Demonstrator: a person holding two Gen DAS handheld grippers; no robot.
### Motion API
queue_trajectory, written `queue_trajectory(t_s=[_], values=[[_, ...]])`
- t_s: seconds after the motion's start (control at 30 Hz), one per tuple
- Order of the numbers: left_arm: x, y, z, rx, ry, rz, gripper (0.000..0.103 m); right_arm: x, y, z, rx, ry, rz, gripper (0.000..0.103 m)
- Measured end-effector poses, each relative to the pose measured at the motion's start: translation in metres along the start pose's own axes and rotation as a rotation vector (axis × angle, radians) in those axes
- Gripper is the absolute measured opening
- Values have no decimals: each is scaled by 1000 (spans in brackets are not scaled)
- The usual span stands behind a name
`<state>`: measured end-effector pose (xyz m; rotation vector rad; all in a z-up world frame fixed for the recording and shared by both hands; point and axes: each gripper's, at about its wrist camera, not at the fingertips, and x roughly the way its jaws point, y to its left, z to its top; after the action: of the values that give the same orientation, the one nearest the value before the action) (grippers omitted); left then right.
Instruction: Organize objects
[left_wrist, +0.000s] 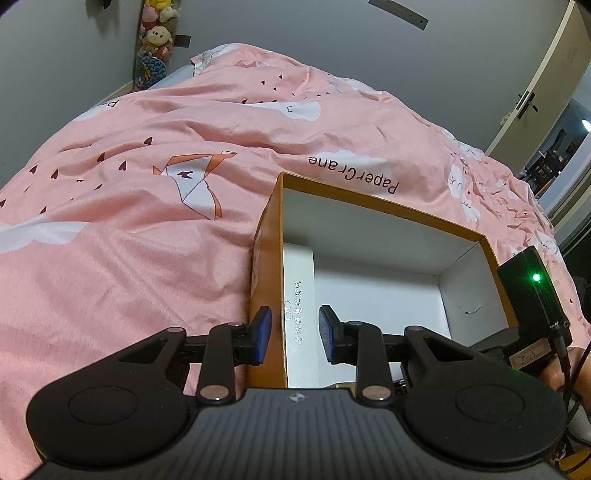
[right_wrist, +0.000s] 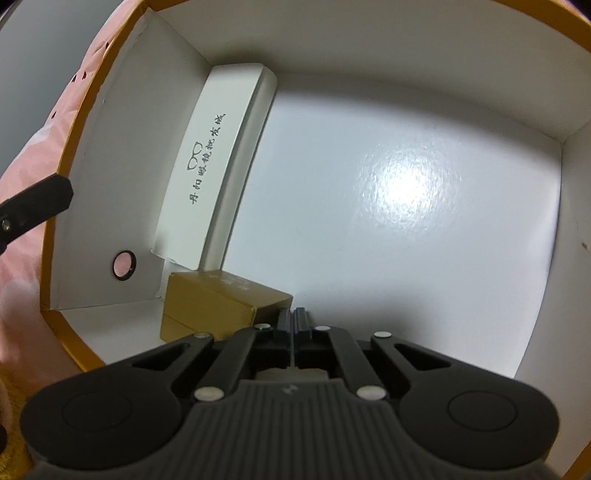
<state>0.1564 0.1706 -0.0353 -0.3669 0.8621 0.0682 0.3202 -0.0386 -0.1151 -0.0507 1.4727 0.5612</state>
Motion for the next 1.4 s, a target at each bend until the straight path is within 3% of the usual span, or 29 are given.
queue_trajectory(t_s=[0.13,0.2,0.33,0.57,0.73,0.87,1.0,1.2,1.4], values=[[-3,1,0,-7,-10,3,33,-12,11,8,-82,-48,-75,7],[-4,1,1,-8,-15,0,33,-20,15,17,-87,-63,-58,7],[-3,0,0,-6,-12,-5,33,-26,20,31,-72,-47,18,22],[-3,0,0,-11,-14,-5,33,-5,35,46,-148,56,43,21],[0,2,1,-20,-8,-18,33,16,42,53,-175,136,87,4],[3,4,1,-29,-3,-28,33,25,40,54,-142,172,133,3],[3,5,0,-34,-2,-34,33,23,33,53,-98,138,156,4],[1,5,-1,-38,-8,-40,32,-7,13,45,-88,50,79,6],[1,3,0,-35,-14,-38,30,-10,-6,29,-59,82,58,7]])
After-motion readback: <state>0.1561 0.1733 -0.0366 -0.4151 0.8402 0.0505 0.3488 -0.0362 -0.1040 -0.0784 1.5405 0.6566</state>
